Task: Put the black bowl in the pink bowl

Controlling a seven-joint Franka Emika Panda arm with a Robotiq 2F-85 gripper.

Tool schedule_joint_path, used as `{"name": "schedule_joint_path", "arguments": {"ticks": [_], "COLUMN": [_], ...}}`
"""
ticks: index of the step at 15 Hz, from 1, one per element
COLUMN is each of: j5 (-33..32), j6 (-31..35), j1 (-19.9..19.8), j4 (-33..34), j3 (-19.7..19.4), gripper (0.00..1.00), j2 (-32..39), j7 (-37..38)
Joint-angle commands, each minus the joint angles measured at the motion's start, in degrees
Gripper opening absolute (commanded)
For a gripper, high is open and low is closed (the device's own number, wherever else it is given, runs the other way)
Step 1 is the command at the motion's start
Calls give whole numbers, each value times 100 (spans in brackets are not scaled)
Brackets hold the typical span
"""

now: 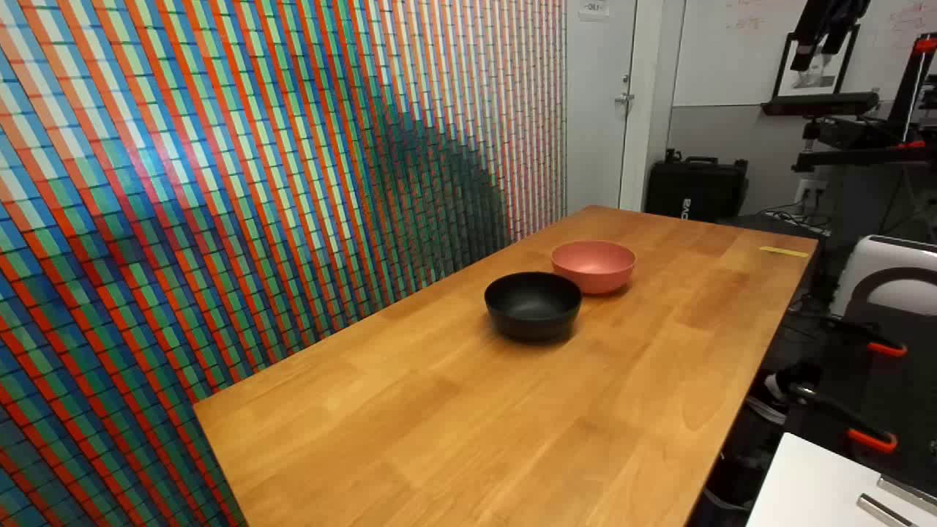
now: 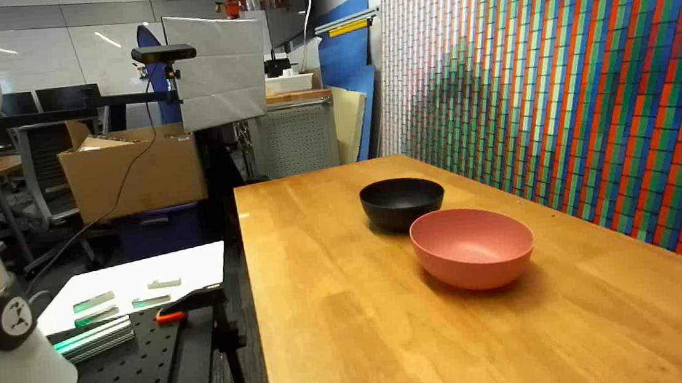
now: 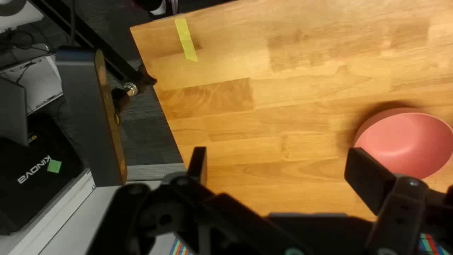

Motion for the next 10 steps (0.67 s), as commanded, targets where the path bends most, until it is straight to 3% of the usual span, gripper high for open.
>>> {"name": "schedule_joint_path", "arguments": {"ticks": [1, 5, 7, 10], "j5": [-30, -31, -145, -101], "j6": [-29, -30, 97, 704], "j1": [54, 55, 29, 379], "j4": [42, 80, 227, 793], "j3": [-38, -37, 177, 608], "gripper": [100, 100, 100, 100], "j2": [-1, -27, 123, 710], "j7": [28, 28, 289, 416]}}
